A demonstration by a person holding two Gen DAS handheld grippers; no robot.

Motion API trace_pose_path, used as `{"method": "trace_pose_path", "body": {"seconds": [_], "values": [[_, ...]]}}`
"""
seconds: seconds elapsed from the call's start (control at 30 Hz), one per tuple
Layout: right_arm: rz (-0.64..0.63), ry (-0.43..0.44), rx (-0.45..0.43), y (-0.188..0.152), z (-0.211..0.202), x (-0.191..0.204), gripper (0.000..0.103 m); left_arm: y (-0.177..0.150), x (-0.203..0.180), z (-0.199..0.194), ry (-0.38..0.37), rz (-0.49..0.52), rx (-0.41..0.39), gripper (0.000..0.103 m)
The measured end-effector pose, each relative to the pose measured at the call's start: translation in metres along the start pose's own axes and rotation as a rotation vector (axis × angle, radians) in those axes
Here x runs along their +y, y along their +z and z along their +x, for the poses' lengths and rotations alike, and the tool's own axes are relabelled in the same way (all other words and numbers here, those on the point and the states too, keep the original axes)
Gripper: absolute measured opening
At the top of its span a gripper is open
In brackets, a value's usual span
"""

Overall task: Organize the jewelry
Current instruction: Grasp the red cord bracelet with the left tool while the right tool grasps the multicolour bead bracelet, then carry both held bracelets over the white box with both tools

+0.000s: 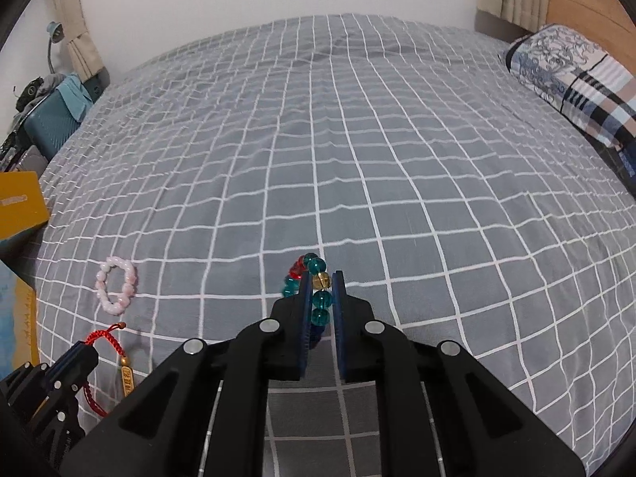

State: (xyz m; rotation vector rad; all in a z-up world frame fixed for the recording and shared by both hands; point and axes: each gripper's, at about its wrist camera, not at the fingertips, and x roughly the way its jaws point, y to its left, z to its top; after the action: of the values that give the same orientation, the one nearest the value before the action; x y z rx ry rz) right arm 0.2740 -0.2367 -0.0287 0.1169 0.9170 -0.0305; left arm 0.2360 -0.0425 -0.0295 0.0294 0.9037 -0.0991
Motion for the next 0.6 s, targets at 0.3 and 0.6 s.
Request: {"method": "trace_pose_path", "body": {"seconds": [0.3, 0.6], "values": [[-0.044, 0.008, -0.078, 0.0, -0.019, 0.011, 0.009, 0.006, 0.001, -0.019, 0.028, -0.001, -0.086, 0.005], [-0.097, -0.004, -0.175, -0.002, -0.04, 0.025, 0.009, 0.008, 0.002, -0.038, 0.039, -0.006, -0.185, 0.005]]}}
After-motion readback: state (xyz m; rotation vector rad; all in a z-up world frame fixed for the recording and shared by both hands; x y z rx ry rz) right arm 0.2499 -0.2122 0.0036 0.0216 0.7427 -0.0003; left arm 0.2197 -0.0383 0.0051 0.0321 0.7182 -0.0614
